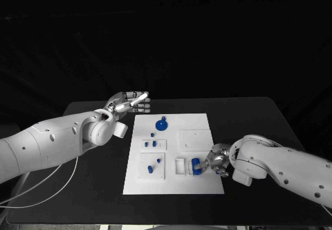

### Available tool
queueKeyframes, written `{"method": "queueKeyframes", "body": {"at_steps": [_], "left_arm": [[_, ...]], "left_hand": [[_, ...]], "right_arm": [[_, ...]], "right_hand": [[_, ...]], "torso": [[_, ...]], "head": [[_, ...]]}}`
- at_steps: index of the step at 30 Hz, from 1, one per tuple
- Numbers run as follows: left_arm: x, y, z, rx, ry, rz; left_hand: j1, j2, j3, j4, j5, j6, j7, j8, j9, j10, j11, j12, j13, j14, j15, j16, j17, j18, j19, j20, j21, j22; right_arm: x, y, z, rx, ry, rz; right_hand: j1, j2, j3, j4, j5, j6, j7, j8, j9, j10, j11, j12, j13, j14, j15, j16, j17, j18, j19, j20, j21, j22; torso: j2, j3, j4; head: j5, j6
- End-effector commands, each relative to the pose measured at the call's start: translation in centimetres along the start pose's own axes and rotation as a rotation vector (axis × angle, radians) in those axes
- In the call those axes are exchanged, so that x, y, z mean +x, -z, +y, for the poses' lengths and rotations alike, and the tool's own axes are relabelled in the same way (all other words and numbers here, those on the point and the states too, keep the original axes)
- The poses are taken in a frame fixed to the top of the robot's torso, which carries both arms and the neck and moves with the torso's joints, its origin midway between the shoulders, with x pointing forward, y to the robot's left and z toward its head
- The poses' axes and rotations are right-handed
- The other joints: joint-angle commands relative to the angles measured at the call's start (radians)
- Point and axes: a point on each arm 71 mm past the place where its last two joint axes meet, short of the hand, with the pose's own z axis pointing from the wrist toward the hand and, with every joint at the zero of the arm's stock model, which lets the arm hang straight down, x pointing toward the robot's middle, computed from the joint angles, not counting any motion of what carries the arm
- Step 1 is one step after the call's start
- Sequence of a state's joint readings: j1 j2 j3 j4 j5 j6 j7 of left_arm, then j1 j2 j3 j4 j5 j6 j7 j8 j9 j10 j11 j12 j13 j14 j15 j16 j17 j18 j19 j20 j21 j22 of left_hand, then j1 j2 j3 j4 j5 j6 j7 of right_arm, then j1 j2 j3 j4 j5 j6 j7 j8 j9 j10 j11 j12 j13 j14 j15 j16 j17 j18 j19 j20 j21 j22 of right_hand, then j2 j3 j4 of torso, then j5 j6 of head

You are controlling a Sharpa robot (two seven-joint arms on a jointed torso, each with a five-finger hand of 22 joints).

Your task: Assemble the parts on the task board

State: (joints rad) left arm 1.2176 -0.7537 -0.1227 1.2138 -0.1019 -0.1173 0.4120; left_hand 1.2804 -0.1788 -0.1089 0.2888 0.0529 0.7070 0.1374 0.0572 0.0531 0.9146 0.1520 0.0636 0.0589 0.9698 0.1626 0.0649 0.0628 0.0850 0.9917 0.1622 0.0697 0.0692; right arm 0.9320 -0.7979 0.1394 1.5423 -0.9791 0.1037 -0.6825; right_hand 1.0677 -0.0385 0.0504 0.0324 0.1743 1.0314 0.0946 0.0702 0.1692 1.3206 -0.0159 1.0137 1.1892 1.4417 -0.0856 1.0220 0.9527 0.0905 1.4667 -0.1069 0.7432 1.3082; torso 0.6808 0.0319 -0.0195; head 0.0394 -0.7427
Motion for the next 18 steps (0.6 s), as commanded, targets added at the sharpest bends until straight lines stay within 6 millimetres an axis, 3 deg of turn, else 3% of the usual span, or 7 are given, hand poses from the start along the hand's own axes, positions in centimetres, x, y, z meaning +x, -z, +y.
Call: {"method": "queueKeyframes", "body": {"at_steps": [1,5,13,18], "left_arm": [[0.3,0.0,0.0,-0.001,-0.003,0.010],[0.4,0.0,0.0,-0.003,-0.002,0.008],[0.5,-0.1,0.0,-0.006,0.000,0.011],[0.6,-0.1,0.0,-0.007,0.002,0.015]], "left_hand": [[0.004,0.005,0.000,0.000,-0.005,-0.009,0.003,-0.005,-0.001,-0.009,0.001,-0.005,-0.001,-0.005,0.003,-0.004,-0.001,0.004,-0.001,-0.006,-0.002,0.000],[-0.005,0.017,0.008,-0.001,-0.005,-0.009,0.023,-0.005,-0.001,0.000,0.015,-0.005,-0.001,0.001,0.008,-0.004,-0.001,0.005,0.003,-0.006,-0.002,0.000],[-0.007,0.027,0.015,-0.006,-0.005,0.002,0.027,-0.005,-0.001,0.009,0.017,-0.004,-0.001,0.005,0.009,-0.004,-0.001,0.007,0.005,-0.005,-0.002,0.000],[-0.010,0.037,0.019,-0.010,-0.006,0.009,0.029,-0.004,-0.001,0.015,0.018,-0.004,-0.001,0.010,0.011,-0.004,-0.001,0.009,0.008,-0.005,-0.002,0.000]], "right_arm": [[0.4,-0.7,-0.2,0.019,0.009,-0.011],[0.6,-1.1,0.1,0.016,0.004,-0.008],[1.0,-1.5,0.8,0.004,0.006,-0.012],[1.2,-1.7,0.8,0.018,0.026,-0.035]], "right_hand": [[0.003,-0.011,0.001,0.010,-0.004,-0.006,-0.002,-0.007,-0.002,-0.002,0.004,0.000,0.001,0.002,0.005,0.002,0.005,-0.002,0.050,0.005,-0.005,0.015],[0.000,-0.014,-0.001,0.011,-0.005,-0.010,-0.001,-0.007,-0.002,-0.006,0.005,-0.002,0.000,0.002,0.005,0.005,0.010,-0.003,0.049,0.005,-0.003,0.017],[0.006,-0.016,0.005,0.011,-0.005,-0.010,-0.001,-0.007,-0.001,-0.005,0.006,0.006,0.003,0.002,0.006,0.008,0.018,-0.003,0.050,0.006,0.000,0.025],[0.030,0.003,0.023,-0.018,-0.005,-0.001,-0.002,-0.007,0.001,-0.007,0.004,0.006,0.001,0.002,0.005,0.009,0.022,-0.004,0.050,0.005,-0.001,0.030]], "torso": [[0.001,0.0000,-0.0010],[0.001,-0.0001,0.0004],[0.001,-0.0005,-0.0012],[0.001,-0.0003,-0.0014]], "head": [[0.005,-0.002],[0.006,-0.002],[0.008,-0.004],[0.009,-0.005]]}}
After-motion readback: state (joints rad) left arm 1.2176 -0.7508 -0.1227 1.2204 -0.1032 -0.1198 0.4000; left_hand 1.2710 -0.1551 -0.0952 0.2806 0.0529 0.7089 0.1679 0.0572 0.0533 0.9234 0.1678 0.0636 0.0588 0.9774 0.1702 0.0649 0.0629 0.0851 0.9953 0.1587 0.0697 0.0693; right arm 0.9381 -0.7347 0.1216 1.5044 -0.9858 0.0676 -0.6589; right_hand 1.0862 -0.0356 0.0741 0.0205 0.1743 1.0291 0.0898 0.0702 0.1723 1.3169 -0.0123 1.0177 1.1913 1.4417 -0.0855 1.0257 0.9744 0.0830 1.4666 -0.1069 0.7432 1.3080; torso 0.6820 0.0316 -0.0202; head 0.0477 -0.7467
